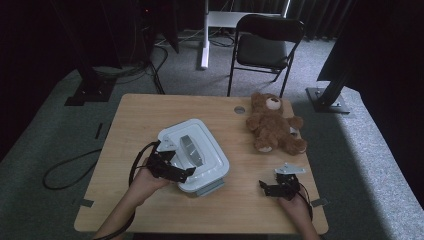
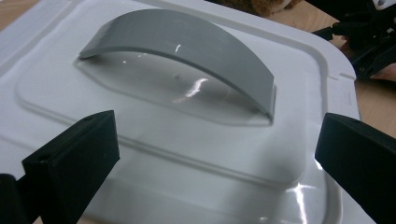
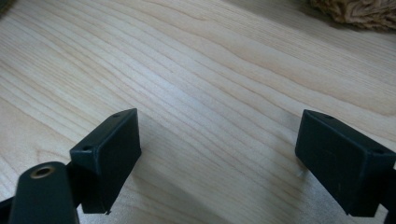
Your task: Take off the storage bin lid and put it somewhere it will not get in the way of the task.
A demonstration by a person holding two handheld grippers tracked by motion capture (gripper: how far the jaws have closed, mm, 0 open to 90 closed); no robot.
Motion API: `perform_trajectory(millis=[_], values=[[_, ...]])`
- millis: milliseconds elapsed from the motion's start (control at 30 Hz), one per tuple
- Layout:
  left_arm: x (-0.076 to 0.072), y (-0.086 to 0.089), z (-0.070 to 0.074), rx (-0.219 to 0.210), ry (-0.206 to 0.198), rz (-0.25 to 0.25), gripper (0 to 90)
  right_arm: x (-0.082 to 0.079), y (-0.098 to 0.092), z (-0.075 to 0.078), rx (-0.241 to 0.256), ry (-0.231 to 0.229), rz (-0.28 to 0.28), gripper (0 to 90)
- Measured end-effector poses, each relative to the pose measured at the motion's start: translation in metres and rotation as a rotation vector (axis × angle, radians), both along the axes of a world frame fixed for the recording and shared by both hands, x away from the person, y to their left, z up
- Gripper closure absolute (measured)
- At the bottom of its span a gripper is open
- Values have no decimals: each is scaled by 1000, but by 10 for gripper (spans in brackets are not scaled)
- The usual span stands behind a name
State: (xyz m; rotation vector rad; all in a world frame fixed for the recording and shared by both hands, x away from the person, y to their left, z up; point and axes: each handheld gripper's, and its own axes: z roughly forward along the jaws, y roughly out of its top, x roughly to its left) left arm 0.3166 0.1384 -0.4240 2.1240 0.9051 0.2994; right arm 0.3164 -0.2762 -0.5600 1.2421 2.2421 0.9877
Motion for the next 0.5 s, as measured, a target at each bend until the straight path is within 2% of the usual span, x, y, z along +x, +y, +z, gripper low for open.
perform_trajectory(millis=[100,167,500], values=[[3,-5,0,-7,6,0,5,0,0,0,1,1,-1,134],[5,-8,1,4,0,-3,5,0,0,0,1,0,-1,134],[15,-20,-2,-16,3,11,5,0,0,0,0,-2,1,134]])
